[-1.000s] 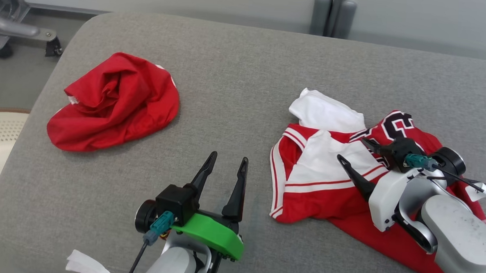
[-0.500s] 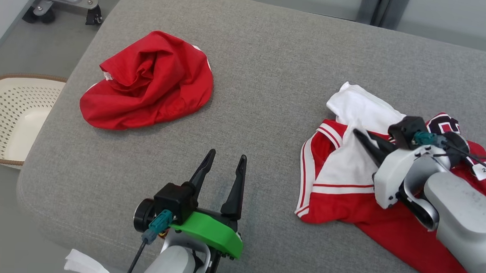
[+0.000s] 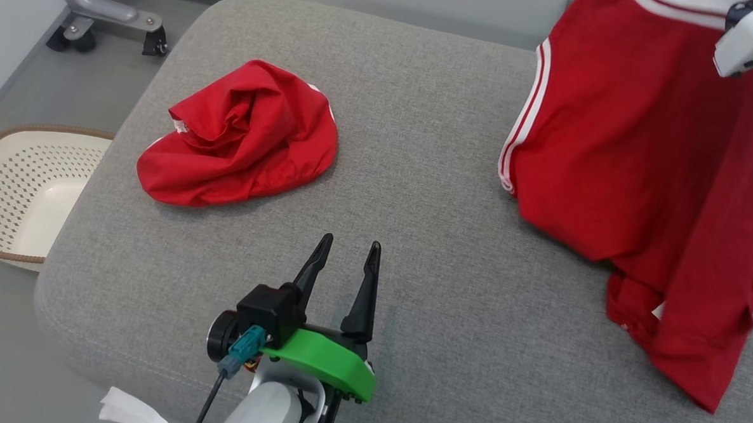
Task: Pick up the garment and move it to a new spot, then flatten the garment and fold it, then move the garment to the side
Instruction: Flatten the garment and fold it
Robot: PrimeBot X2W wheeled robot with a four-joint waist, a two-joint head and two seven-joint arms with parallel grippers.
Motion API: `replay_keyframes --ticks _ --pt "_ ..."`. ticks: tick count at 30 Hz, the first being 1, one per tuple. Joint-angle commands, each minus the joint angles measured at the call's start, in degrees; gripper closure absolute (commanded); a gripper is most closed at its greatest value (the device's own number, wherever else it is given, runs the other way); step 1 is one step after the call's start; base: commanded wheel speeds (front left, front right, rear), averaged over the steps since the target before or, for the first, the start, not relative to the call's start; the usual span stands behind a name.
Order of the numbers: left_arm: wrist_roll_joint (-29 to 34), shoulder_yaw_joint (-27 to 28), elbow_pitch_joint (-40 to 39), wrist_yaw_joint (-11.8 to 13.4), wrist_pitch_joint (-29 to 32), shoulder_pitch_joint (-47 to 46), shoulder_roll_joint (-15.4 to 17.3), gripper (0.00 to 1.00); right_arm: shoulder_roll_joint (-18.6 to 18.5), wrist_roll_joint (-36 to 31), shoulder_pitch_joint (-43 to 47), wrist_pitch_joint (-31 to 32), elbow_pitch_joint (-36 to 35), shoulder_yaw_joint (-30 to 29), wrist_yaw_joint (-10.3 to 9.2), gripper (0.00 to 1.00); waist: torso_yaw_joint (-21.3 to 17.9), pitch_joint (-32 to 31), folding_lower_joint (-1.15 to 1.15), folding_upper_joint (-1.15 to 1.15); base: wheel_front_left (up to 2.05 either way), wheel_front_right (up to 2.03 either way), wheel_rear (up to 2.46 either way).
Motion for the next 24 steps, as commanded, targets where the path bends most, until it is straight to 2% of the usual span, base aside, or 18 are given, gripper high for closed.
replay_keyframes --ticks 1,5,10,17,18,21,24 --pt "-0.3 0.1 0.2 0.1 0.0 0.8 0.2 0.0 1.3 -0.6 -0.5 -0.4 -1.3 0.4 -0.06 1.0 0.3 -1.0 0.0 0.0 0.0 0.0 0.0" --pt "-0.1 0.6 0.4 0.2 0.0 1.5 0.2 0.0 4.2 0.2 2.0 0.3 -7.2 5.1 -0.06 1.0 0.1 -2.2 0.0 0.0 0.0 0.0 0.0" --pt "0.0 0.8 0.5 0.2 0.0 2.0 0.2 0.0 7.2 1.8 11.8 3.2 -15.9 14.6 -0.08 1.0 -0.2 -3.0 0.0 0.0 0.0 0.0 0.0" --pt "0.8 1.4 0.9 -0.1 0.0 1.9 0.2 0.0 12.9 1.4 24.0 4.9 -18.4 25.7 -0.07 1.0 -1.1 -3.4 0.0 0.0 0.0 0.0 0.0" --pt "0.8 1.5 1.0 -0.2 0.0 2.0 0.2 0.0 13.7 1.6 25.3 5.5 -17.7 27.1 -0.08 0.0 -1.3 -3.5 0.0 0.0 0.0 0.0 0.0" --pt "1.0 1.7 1.2 -0.3 0.0 2.2 0.2 0.0 14.9 1.5 27.0 5.8 -16.5 29.5 -0.08 0.0 -2.2 -4.0 0.0 0.0 0.0 0.0 0.0" --pt "1.1 2.2 1.4 -0.2 0.0 2.5 0.2 0.0 15.2 2.4 28.1 4.7 -15.5 28.5 -0.08 0.0 -3.8 -4.8 0.0 0.0 0.0 0.0 0.0"
